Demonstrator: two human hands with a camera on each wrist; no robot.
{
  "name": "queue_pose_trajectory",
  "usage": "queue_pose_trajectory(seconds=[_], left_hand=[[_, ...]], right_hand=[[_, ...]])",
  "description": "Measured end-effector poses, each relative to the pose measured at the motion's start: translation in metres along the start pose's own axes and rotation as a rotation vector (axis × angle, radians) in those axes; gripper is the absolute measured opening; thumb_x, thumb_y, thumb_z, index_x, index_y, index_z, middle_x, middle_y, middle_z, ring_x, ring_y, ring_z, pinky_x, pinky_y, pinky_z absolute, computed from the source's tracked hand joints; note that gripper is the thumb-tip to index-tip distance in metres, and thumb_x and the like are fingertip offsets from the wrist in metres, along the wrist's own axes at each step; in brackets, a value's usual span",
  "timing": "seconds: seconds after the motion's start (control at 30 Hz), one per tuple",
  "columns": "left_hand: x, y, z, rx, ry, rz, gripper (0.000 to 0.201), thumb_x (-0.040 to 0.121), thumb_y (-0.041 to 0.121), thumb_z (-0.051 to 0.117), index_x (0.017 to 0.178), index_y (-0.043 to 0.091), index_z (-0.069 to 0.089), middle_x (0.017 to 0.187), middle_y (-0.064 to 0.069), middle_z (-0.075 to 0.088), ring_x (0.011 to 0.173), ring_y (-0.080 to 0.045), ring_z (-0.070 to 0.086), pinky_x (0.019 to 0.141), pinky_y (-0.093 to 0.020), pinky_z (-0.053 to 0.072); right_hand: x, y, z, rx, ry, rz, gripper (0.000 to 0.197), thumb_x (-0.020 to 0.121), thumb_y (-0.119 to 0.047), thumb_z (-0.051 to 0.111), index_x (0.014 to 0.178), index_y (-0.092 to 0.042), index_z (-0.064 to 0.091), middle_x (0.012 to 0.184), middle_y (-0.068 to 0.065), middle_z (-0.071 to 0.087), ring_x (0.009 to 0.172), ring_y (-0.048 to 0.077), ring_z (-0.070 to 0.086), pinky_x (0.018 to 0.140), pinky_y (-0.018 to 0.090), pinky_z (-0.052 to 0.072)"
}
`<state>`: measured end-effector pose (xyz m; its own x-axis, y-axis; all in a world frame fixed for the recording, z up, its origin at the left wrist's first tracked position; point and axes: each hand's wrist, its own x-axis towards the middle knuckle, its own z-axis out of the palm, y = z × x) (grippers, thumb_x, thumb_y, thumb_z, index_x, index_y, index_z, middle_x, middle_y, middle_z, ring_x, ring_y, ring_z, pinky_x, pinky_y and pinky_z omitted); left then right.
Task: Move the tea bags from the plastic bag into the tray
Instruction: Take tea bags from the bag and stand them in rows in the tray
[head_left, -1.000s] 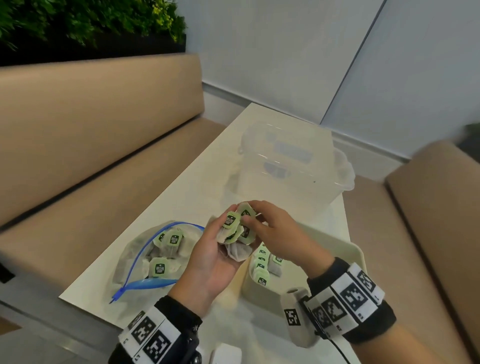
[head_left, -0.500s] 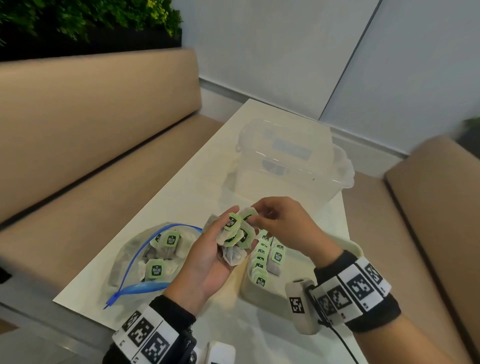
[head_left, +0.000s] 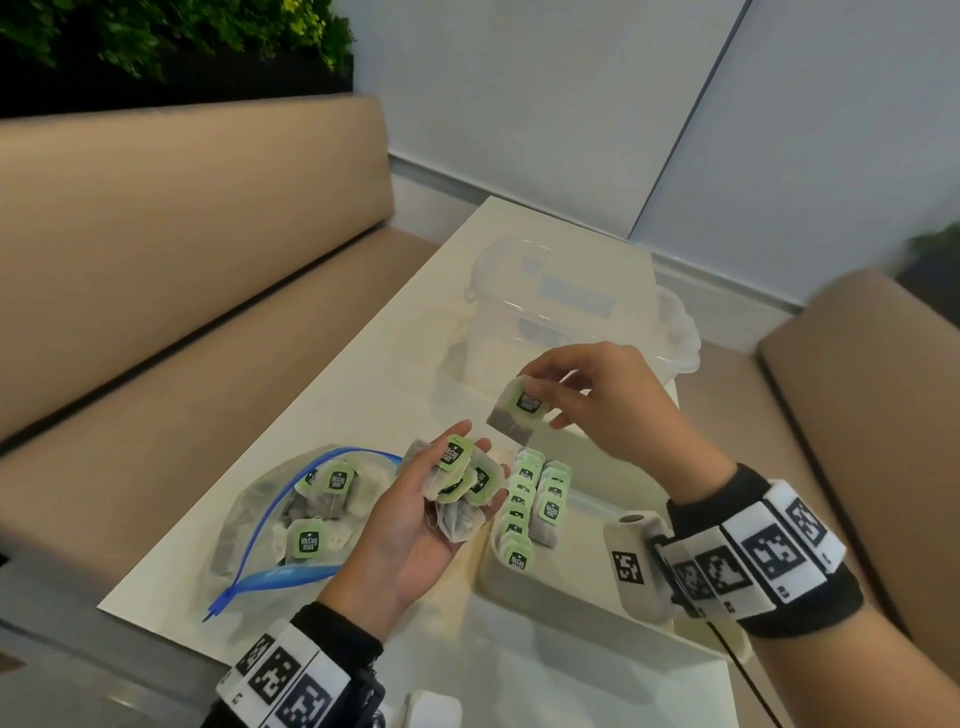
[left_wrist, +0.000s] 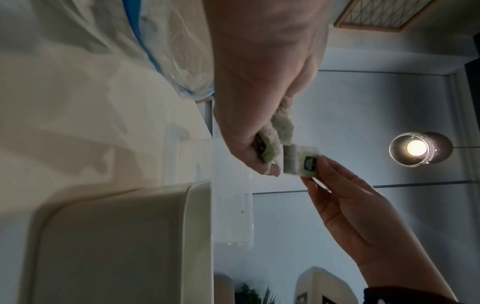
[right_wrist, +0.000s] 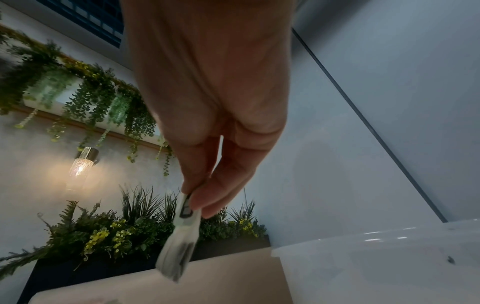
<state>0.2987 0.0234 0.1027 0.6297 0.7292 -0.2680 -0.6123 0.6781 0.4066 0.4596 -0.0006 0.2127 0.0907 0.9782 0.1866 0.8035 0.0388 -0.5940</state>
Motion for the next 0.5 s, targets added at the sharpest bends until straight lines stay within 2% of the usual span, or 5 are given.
queue_pose_trajectory(seconds=[0.1,0.2,0.3,0.4,0.5], left_hand=[[0.0,0.004,-0.005,0.014,0.019,0.019,0.038,0.081,0.023,0.057,0.117,0.015,0.064,0.109,-0.009,0.067,0.087,-0.028,0.07,0.065,-0.034,0.059],[-0.001,0.01,-0.01,0.025,0.023,0.043,0.038,0.078,0.024,0.057,0.115,0.016,0.065,0.112,-0.008,0.067,0.087,-0.027,0.07,0.064,-0.033,0.059],[-0.002,0.014,-0.013,0.042,0.023,0.064,0.038,0.078,0.025,0.057,0.114,0.016,0.065,0.116,-0.008,0.066,0.086,-0.026,0.071,0.065,-0.033,0.059],[-0.001,0.014,-0.014,0.049,0.022,0.065,0.037,0.078,0.025,0.056,0.113,0.017,0.066,0.117,-0.007,0.066,0.086,-0.025,0.072,0.065,-0.033,0.059],[-0.001,0.013,-0.015,0.053,0.03,0.064,0.039,0.077,0.026,0.056,0.114,0.018,0.065,0.117,-0.007,0.066,0.086,-0.024,0.072,0.064,-0.032,0.059]], right_hand=[[-0.003,0.014,-0.009,-0.121,-0.045,0.025,0.022,0.087,-0.001,0.059,0.09,-0.022,0.067,0.073,-0.013,0.063,0.059,0.005,0.065,0.058,0.005,0.046],[-0.006,0.039,-0.015,-0.249,-0.227,0.079,0.03,0.083,0.004,0.057,0.08,-0.026,0.054,0.077,-0.01,0.059,0.059,0.007,0.064,0.064,0.02,0.053],[-0.005,0.068,-0.012,-0.4,-0.456,0.168,0.029,0.079,0.005,0.056,0.07,-0.023,0.062,0.078,-0.004,0.066,0.072,0.015,0.064,0.074,0.027,0.053],[-0.005,0.091,0.001,-0.44,-0.68,0.274,0.023,0.08,-0.002,0.061,0.081,-0.02,0.075,0.082,-0.008,0.068,0.08,0.008,0.062,0.078,0.02,0.049],[-0.003,0.106,0.019,-0.369,-0.848,0.321,0.021,0.083,-0.006,0.062,0.094,-0.018,0.076,0.093,-0.01,0.069,0.085,0.005,0.062,0.078,0.016,0.045]])
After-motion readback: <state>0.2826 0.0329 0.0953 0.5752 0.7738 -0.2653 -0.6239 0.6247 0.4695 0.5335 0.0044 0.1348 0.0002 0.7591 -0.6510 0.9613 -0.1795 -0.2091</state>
